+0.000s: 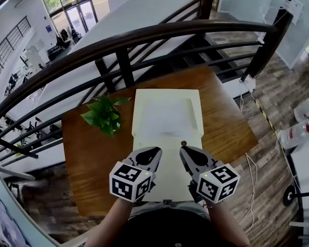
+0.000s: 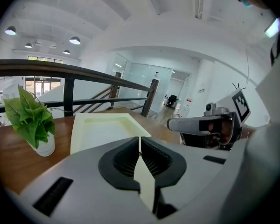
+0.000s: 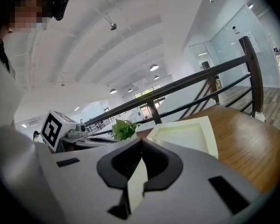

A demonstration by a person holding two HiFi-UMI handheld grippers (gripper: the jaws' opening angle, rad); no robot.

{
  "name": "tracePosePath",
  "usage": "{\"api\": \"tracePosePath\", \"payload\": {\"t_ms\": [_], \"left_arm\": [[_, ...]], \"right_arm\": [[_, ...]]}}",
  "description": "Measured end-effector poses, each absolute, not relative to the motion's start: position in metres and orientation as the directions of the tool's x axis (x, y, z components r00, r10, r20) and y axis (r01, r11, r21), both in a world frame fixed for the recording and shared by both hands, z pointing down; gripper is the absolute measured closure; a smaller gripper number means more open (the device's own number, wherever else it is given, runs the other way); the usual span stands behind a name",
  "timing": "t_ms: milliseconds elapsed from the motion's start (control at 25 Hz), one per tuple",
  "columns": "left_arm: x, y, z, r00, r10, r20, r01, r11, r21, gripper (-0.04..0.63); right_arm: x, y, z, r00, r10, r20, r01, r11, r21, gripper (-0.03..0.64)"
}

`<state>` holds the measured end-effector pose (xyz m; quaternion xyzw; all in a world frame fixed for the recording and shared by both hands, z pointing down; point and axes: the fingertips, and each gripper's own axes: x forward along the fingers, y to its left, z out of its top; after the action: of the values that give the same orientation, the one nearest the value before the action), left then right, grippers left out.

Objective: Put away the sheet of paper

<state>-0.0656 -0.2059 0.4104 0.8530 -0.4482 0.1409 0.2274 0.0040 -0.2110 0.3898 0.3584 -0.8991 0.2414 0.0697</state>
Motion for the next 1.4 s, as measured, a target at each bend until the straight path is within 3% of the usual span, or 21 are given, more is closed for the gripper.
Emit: {"api": "tracePosePath", "payload": {"t_ms": [1400], "left_arm": [[-0.061,-0.195,0.416,0.569,-0.69,0.447,-0.822,-0.492,0.286,0.568]], "right_arm": [[0.008,-0.194,0.403,-0.732,-0.588,0.345,-0.682,0.633,-0.367,0.591]]}}
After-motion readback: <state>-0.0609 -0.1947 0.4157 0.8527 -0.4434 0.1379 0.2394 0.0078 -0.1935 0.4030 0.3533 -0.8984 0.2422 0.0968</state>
